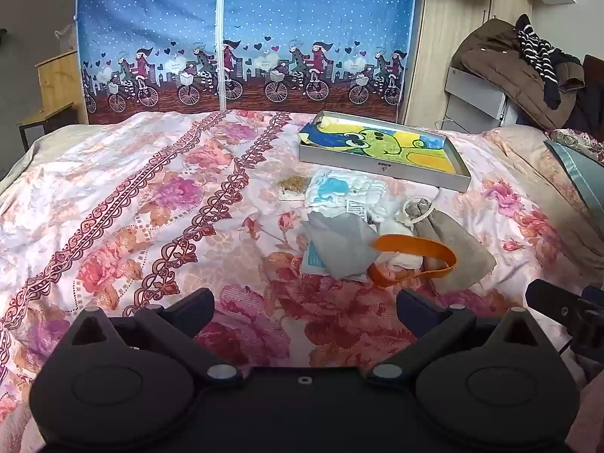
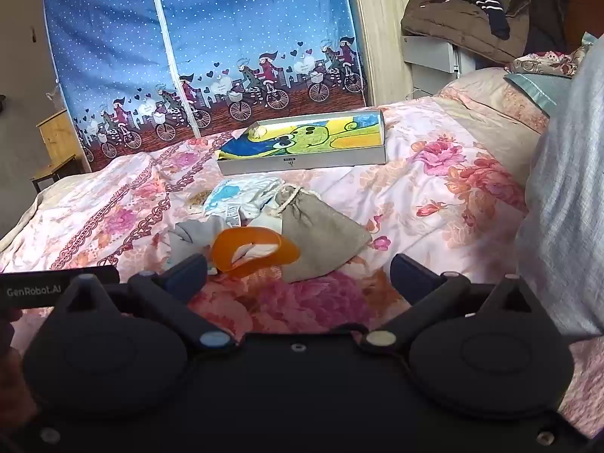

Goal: Organize soft objects

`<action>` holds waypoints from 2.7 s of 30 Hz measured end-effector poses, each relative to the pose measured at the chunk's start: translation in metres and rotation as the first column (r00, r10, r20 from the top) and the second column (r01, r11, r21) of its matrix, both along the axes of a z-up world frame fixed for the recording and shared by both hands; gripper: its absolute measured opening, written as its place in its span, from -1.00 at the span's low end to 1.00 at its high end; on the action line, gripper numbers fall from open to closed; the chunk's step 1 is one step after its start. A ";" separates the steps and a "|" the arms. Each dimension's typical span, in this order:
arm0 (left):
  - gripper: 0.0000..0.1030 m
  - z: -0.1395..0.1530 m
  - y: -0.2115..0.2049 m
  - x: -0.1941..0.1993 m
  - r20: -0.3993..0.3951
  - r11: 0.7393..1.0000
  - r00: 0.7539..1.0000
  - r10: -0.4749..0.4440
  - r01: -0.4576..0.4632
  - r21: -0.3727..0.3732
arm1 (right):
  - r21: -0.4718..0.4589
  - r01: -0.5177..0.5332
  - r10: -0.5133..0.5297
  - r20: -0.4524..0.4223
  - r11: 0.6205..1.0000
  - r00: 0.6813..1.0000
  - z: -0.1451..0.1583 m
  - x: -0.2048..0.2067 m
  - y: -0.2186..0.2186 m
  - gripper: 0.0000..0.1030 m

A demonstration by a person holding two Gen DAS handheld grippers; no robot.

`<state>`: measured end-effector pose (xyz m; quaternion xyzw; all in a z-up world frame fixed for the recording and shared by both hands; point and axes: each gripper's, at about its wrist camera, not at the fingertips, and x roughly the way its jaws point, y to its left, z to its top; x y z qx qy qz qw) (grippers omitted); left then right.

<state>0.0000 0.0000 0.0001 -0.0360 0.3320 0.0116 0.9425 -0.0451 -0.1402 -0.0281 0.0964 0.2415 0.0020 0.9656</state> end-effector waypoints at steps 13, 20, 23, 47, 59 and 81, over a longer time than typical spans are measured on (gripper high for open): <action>0.99 0.000 -0.001 -0.001 0.009 1.000 1.000 -0.002 0.002 0.006 | 0.009 0.004 -0.004 -0.008 1.000 1.000 -0.004 0.003 0.007 0.99; 0.99 0.000 -0.001 -0.001 0.010 1.000 1.000 -0.001 0.001 0.006 | 0.020 0.001 -0.001 -0.015 1.000 1.000 -0.001 0.001 0.001 0.99; 0.99 0.000 -0.001 -0.001 0.009 1.000 1.000 -0.001 0.001 0.007 | 0.018 -0.001 0.002 -0.015 1.000 1.000 -0.001 0.001 0.001 0.99; 0.99 0.000 -0.001 0.000 0.005 1.000 1.000 -0.001 0.001 0.005 | 0.014 -0.006 0.007 -0.018 1.000 1.000 -0.002 0.000 0.004 0.99; 0.99 0.000 -0.001 0.000 0.004 1.000 1.000 -0.001 0.001 0.005 | 0.014 -0.009 0.009 -0.020 1.000 1.000 -0.002 -0.001 0.005 0.99; 0.99 0.000 -0.001 0.000 0.002 1.000 1.000 -0.001 0.001 0.002 | 0.014 -0.010 0.010 -0.020 1.000 1.000 -0.002 0.000 0.004 0.99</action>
